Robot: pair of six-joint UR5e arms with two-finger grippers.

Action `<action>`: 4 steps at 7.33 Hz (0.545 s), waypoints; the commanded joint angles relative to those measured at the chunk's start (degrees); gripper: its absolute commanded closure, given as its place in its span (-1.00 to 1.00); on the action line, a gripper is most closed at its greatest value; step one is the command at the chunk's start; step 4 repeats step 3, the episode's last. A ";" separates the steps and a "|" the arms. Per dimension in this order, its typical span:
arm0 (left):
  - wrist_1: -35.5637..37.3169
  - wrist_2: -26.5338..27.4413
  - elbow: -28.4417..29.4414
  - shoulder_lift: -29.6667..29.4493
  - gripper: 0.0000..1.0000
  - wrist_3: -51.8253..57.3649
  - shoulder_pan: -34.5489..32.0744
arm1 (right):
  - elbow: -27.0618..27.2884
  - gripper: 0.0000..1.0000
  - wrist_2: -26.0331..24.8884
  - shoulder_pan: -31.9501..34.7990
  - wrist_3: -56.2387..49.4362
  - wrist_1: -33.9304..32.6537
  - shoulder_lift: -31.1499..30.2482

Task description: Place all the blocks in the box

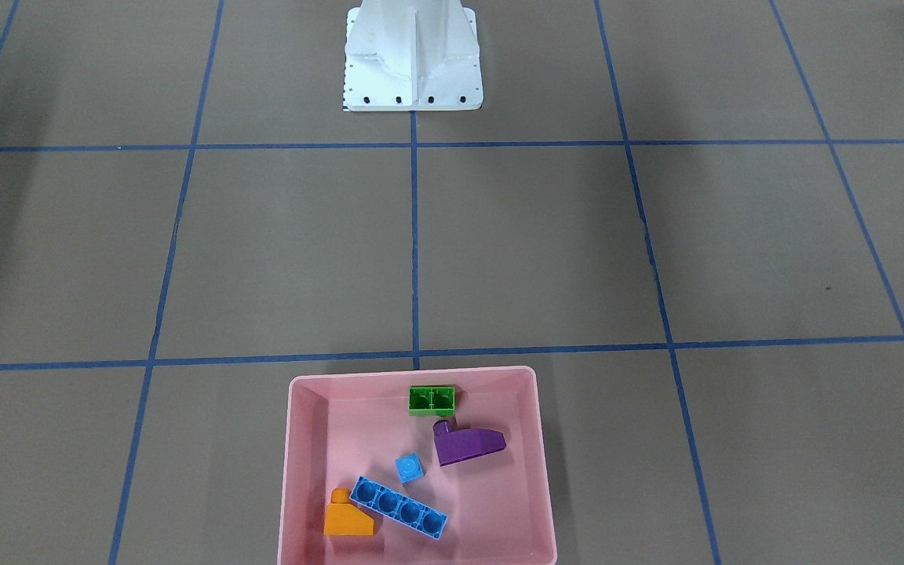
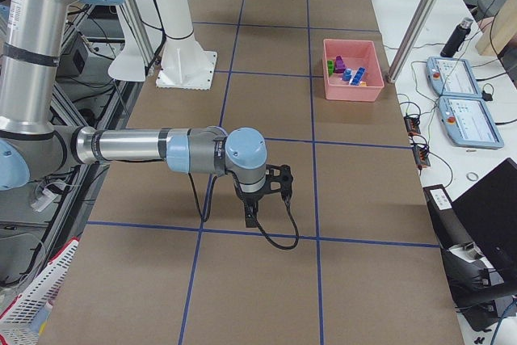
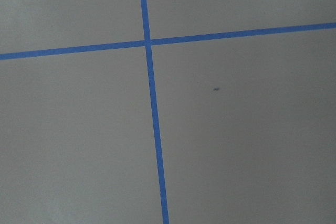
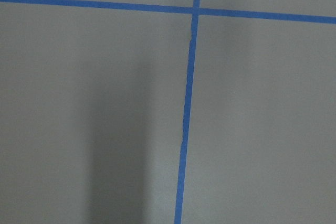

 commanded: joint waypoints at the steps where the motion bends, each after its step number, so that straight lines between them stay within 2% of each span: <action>1: 0.00 0.12 0.00 -0.16 -1.00 -0.02 0.00 | -0.03 -1.00 -0.02 -0.84 0.04 0.09 0.03; 4: 0.00 0.21 -0.52 -0.34 -1.00 -0.20 0.00 | -0.03 -1.00 -0.63 -2.25 0.21 2.62 -0.06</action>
